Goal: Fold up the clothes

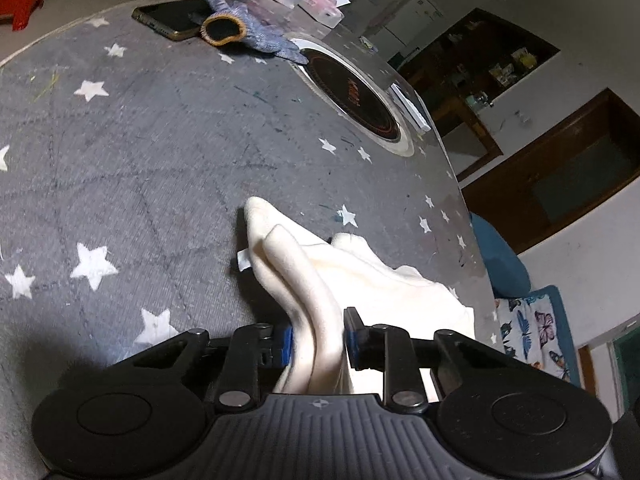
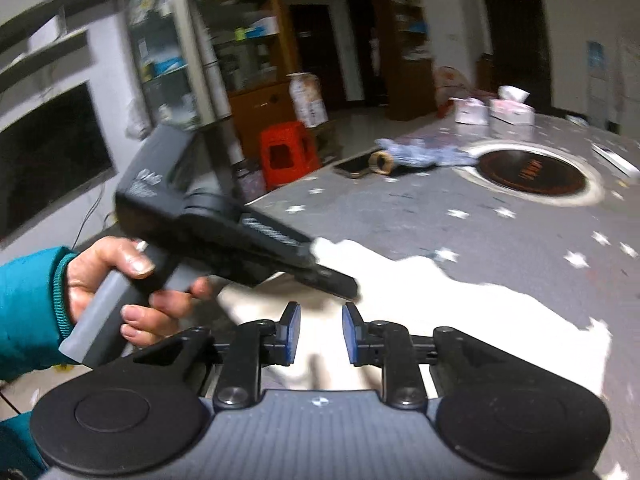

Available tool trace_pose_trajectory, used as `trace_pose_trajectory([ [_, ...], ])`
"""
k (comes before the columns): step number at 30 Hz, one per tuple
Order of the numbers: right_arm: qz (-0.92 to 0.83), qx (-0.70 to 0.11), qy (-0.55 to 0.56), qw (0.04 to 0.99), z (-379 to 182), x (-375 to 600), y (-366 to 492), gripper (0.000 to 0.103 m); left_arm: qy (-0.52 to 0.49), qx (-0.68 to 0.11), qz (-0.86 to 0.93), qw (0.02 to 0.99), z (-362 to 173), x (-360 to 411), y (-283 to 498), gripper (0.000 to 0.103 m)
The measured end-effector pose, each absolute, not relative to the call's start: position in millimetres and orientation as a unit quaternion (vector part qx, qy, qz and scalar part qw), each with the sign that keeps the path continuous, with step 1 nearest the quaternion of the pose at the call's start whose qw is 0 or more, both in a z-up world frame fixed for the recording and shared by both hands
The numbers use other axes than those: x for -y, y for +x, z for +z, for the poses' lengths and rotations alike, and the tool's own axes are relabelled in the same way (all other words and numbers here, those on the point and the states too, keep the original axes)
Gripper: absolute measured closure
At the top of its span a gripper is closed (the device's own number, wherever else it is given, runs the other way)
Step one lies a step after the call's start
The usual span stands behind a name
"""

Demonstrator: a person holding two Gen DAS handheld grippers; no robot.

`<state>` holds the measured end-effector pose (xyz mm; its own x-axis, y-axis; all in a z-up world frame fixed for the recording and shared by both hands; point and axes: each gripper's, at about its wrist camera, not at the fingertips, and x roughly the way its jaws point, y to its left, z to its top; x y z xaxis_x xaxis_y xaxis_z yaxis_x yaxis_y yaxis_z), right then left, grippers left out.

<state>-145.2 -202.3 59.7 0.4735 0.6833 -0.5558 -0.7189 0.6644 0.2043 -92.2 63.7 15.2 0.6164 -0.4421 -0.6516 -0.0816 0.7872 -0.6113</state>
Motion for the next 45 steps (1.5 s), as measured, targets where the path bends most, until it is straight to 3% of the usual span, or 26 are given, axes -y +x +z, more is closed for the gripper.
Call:
trace_pose_trajectory([
  [10,0.243,-0.349,0.029,0.905,38,288,-100,0.08,-0.251,-0.43,-0.101,0.861,22,-49,-91,0.074],
  [12,0.225,-0.347,0.029,0.91,33,296,-92,0.074,-0.25,-0.431,-0.102,0.861,22,-49,-91,0.074],
  [14,0.212,-0.349,0.041,0.912,29,300,-86,0.059,-0.248,-0.433,-0.103,0.861,22,-49,-91,0.073],
  [18,0.196,-0.354,0.073,0.912,19,309,-73,0.057,-0.249,-0.434,-0.11,0.859,23,-48,-89,0.065],
  [25,0.199,-0.362,0.105,0.905,4,312,-67,0.054,-0.231,-0.433,-0.116,0.863,24,-43,-89,0.063],
  [27,0.204,-0.361,0.097,0.905,4,307,-67,0.061,-0.229,-0.433,-0.117,0.864,24,-43,-89,0.063],
  [29,0.213,-0.364,0.097,0.901,3,304,-68,0.077,-0.223,-0.432,-0.118,0.866,24,-42,-89,0.064],
  [33,0.212,-0.355,0.095,0.906,4,300,-72,0.089,-0.212,-0.431,-0.121,0.868,25,-41,-90,0.069],
  [35,0.206,-0.346,0.093,0.91,8,299,-76,0.092,-0.2,-0.433,-0.117,0.871,26,-40,-88,0.077],
  [38,0.203,-0.334,0.085,0.916,14,297,-81,0.092,-0.187,-0.432,-0.118,0.874,28,-40,-87,0.081],
  [45,0.199,-0.301,0.065,0.93,33,295,-94,0.093,-0.164,-0.421,-0.128,0.883,40,-34,-82,0.083],
])
